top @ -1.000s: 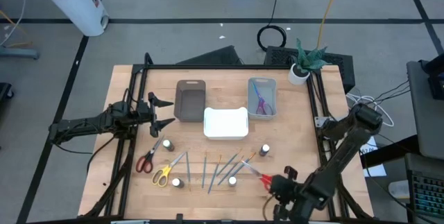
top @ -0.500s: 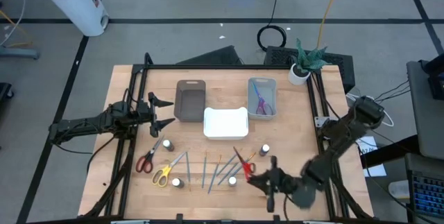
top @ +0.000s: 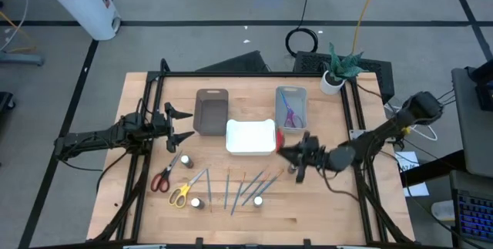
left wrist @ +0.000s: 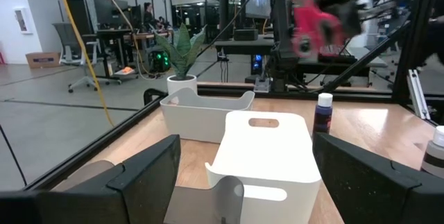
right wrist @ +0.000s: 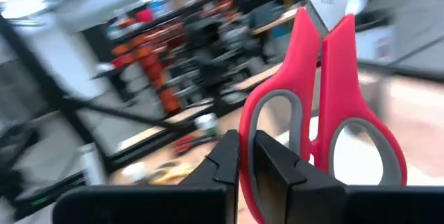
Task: Pick & Place Paint Supplies
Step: Put the red scissors into the gray bin
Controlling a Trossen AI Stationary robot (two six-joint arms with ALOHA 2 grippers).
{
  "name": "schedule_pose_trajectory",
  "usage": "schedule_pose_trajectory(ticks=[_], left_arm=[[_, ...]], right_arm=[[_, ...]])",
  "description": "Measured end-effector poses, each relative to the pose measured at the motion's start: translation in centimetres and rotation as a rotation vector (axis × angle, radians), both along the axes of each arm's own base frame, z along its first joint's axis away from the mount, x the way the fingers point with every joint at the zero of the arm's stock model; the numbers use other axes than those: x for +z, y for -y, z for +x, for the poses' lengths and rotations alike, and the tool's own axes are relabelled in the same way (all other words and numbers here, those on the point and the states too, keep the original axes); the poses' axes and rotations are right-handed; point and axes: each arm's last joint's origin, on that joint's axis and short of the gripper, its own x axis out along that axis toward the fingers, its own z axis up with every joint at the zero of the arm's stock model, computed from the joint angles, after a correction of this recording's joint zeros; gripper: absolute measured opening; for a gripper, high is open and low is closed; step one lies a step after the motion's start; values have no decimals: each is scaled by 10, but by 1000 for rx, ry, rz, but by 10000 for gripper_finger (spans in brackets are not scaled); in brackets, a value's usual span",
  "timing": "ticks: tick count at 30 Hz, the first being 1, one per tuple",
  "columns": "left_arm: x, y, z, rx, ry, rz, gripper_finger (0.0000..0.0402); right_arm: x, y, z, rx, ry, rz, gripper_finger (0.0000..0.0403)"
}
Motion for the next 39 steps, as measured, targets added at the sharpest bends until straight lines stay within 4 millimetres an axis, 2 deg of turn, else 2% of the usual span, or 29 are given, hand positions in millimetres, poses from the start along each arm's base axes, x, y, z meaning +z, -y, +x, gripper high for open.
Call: schedule_pose_trajectory(ticks=[4,7,11,13,17,20,26,39], left_arm=[[0,0,0,0,0,0,333],[0,0,0,0,0,0,333],[0,0,0,0,0,0,333],[0,0,0,0,0,0,333],[0,0,0,0,0,0,333],[0,0,0,0,0,0,333],[0,0,0,0,0,0,333],[0,0,0,0,0,0,333]], right_arm=[[-2,26,-12,-188,-35,-66,13],[-3,48,-13,-311,-93,-100,13],[0,81,-5,-252,-115,-78,12],[-2,97,-2,-223,-184,-71,12],[-20,128,-8,-300,-396,-1,12],[-32,142,-16,-365,-519,34,12],[-47,150,-12,-314,-588,75,13],[-67,133,-1,-269,-641,152,13]])
